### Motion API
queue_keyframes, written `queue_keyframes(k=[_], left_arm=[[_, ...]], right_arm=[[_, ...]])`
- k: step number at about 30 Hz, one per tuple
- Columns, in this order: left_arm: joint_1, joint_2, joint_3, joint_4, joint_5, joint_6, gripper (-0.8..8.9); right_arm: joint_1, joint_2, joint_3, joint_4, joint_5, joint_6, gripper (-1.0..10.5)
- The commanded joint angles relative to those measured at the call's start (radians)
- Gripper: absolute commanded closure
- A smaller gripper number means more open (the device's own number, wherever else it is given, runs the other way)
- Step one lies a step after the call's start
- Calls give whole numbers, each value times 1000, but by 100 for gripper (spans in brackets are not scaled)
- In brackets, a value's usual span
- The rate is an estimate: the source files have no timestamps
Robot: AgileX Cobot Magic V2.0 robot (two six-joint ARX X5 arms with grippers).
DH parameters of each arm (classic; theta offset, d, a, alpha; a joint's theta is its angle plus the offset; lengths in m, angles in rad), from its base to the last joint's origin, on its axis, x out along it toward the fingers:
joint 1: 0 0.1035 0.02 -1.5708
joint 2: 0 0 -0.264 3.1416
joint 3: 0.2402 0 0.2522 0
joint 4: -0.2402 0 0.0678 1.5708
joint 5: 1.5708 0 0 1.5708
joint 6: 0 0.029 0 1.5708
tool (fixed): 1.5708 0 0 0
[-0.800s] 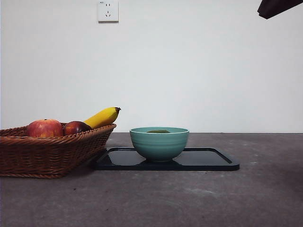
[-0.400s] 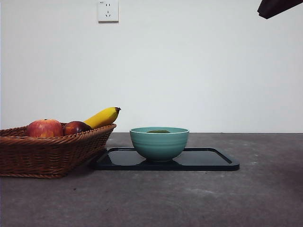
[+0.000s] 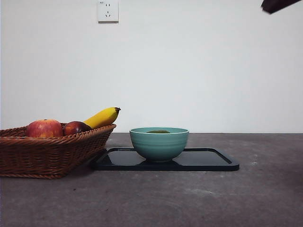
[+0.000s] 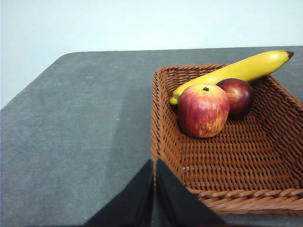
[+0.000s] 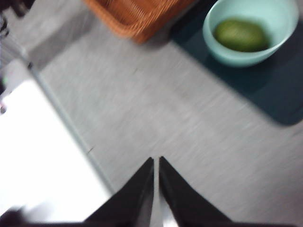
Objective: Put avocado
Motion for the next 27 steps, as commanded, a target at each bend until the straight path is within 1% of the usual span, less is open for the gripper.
queue_keyframes(k=[1, 3, 6, 7, 9, 11, 13, 19, 25, 27], left_arm=[[2, -2, -21, -7, -2, -5, 807], [2, -2, -21, -7, -2, -5, 807], [2, -2, -21, -6, -2, -5, 807], [2, -2, -21, -6, -2, -5, 807], [2, -2, -21, -6, -2, -5, 807], [2, -2, -21, -6, -2, -5, 807], [2, -2, -21, -6, -2, -5, 807], [2, -2, -21, -6, -2, -5, 807], [2, -2, -21, -7, -2, -5, 807], [2, -2, -21, -6, -2, -5, 807]], right_arm=[[-85, -61, -34, 137, 1, -44, 936], [-161, -131, -94, 246, 2, -29, 936], [-285, -251, -219, 389, 7, -26, 936], [-317, -285, -258, 428, 16, -26, 936], [-405, -396, -399, 561, 54, -27, 936], [-450, -490, -524, 673, 92, -26, 936], [-470, -565, -619, 745, 127, -26, 936], [-487, -687, -785, 858, 169, -14, 936], [-502, -760, -875, 871, 230, 20, 936], [-504, -771, -889, 871, 230, 20, 936]])
